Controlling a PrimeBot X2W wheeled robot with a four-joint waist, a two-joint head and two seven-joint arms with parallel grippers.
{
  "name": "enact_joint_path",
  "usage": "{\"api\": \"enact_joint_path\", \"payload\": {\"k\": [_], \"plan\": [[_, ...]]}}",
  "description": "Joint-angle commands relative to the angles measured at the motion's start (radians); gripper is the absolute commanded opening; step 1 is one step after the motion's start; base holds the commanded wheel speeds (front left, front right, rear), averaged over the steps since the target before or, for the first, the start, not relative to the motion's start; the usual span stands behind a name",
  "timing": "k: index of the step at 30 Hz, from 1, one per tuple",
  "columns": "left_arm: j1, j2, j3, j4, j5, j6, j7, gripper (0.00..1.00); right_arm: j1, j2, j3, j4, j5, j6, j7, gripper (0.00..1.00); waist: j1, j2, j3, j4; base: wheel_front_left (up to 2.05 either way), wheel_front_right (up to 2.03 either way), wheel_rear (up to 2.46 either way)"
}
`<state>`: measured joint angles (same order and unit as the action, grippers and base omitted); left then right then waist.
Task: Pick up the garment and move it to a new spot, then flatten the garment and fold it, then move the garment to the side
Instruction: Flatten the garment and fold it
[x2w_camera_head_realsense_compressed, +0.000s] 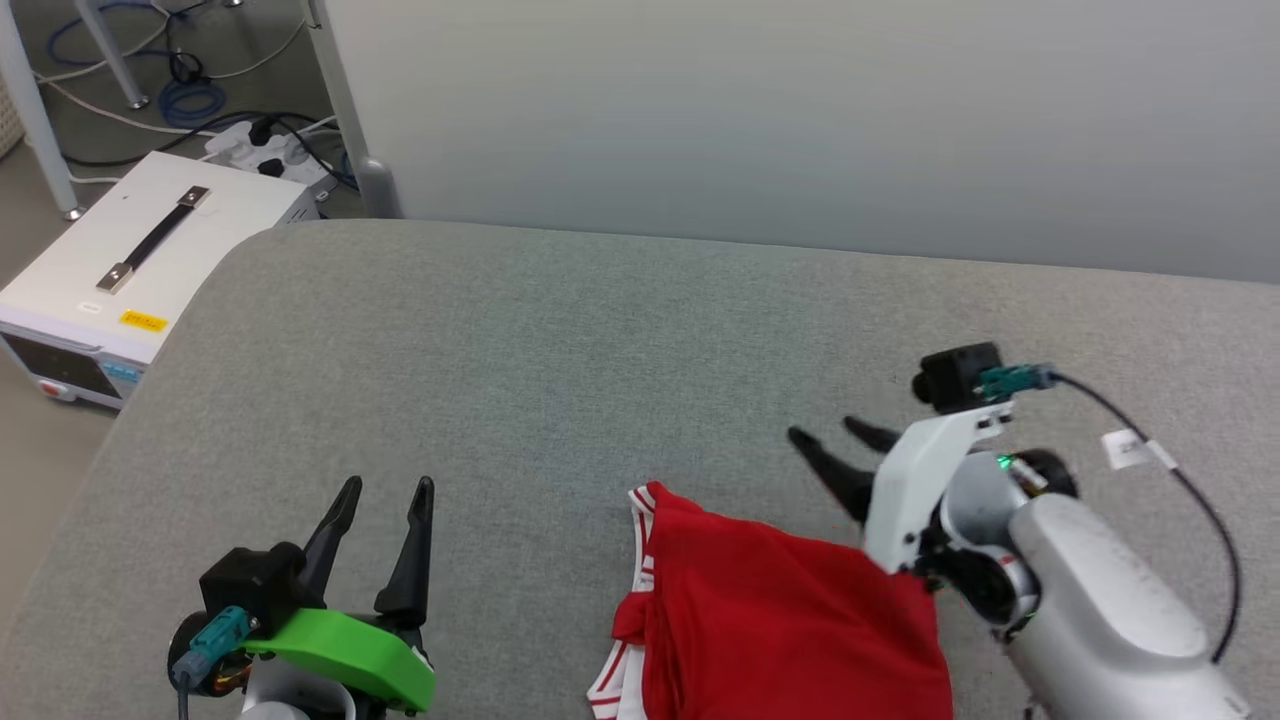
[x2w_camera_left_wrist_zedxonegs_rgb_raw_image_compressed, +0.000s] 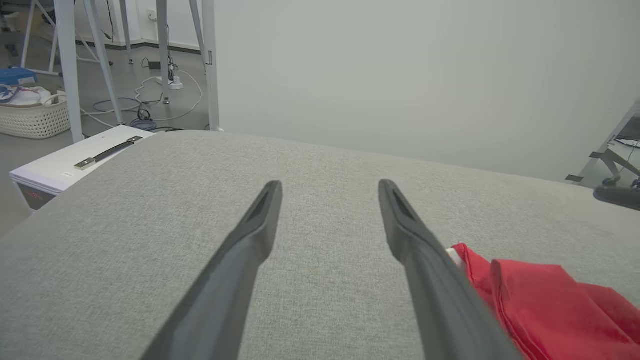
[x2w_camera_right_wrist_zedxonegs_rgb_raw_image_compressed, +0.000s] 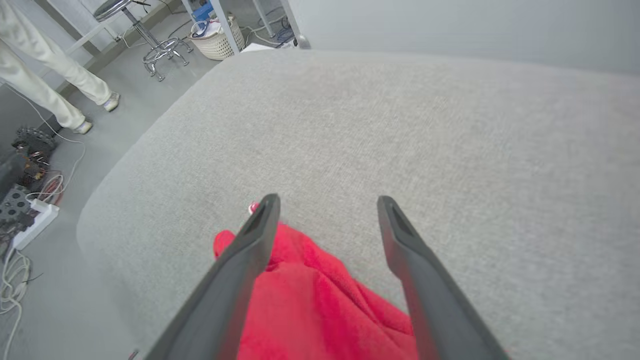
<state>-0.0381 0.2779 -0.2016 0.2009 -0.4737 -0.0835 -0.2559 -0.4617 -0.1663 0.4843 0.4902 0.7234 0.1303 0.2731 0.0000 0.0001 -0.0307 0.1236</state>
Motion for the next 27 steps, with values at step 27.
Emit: {"api": "enact_joint_path", "payload": {"k": [27], "plan": [[0.036,-0.088,0.056,-0.110,0.083,-0.029,-0.006,1.00,0.510,-0.027,-0.494,-0.577,-0.481,0.000,-0.394,1.00,0.0000,-0.0001,0.075,-0.085,0.00,0.00,0.00]]}}
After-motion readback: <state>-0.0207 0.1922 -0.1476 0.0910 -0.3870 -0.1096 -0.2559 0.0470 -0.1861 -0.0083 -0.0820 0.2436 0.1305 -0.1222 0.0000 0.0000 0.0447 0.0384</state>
